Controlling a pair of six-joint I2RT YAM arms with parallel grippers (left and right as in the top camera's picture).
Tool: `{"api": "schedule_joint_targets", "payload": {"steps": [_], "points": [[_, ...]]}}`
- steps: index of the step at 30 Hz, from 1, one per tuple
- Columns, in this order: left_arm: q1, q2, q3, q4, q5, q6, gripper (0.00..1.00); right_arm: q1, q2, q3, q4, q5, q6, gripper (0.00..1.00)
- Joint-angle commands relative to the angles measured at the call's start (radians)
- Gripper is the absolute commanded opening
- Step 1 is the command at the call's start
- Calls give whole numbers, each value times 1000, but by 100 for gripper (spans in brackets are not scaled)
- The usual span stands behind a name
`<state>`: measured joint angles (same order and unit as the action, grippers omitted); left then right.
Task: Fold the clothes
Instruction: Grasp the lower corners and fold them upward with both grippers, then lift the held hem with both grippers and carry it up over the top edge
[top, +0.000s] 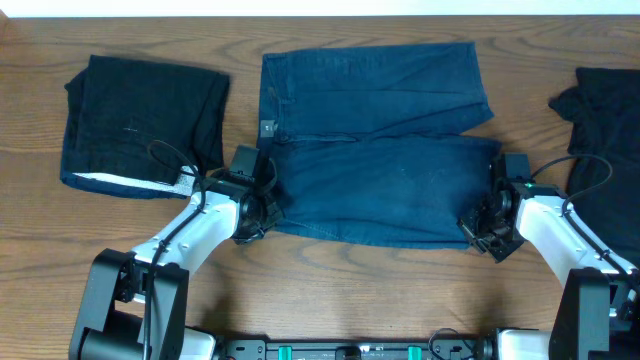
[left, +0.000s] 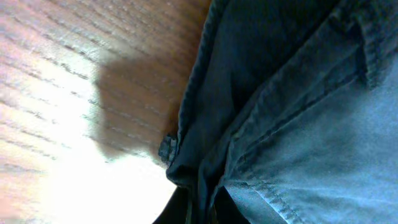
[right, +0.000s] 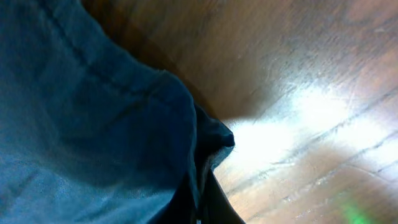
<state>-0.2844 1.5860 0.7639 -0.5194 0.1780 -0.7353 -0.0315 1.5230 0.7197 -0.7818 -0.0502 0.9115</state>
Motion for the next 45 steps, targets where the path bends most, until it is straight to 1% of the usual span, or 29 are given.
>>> {"api": "schedule_joint_targets", "payload": {"steps": [1, 4, 7, 16, 19, 22, 25, 27, 31, 34, 39, 45], "points": [[3, -8, 1, -69, -55, 65, 6, -19, -21, 21, -45, 22, -44, 1], [3, -42, 16, -143, -56, 90, 6, -27, -44, 63, -119, 40, -81, 1], [-1, -93, 19, -212, -56, 92, 6, -27, -76, 100, -195, 75, -89, 1], [-91, -249, 41, -381, -56, 92, 6, -27, -187, 170, -279, 68, -257, 1], [-99, -262, 98, -471, -57, 92, 6, -27, -189, 235, -315, 60, -319, 1], [-99, -260, 196, -562, -68, 105, 6, -26, -188, 322, -330, 34, -375, 1], [-99, -260, 292, -606, -90, 111, 6, -26, -188, 404, -330, 23, -407, 1], [-98, -260, 352, -621, -136, 111, 6, -26, -187, 458, -327, 15, -429, 1], [-98, -258, 438, -593, -213, 120, 6, -26, -173, 558, -292, 16, -477, 1], [-97, -256, 466, -516, -266, 145, 6, -26, -157, 597, -216, 8, -499, 1], [-75, -249, 466, -408, -358, 145, 6, -26, -129, 597, -72, -39, -524, 1], [1, -233, 466, -287, -371, 144, 6, -12, -50, 597, 86, -44, -525, 1]]}}
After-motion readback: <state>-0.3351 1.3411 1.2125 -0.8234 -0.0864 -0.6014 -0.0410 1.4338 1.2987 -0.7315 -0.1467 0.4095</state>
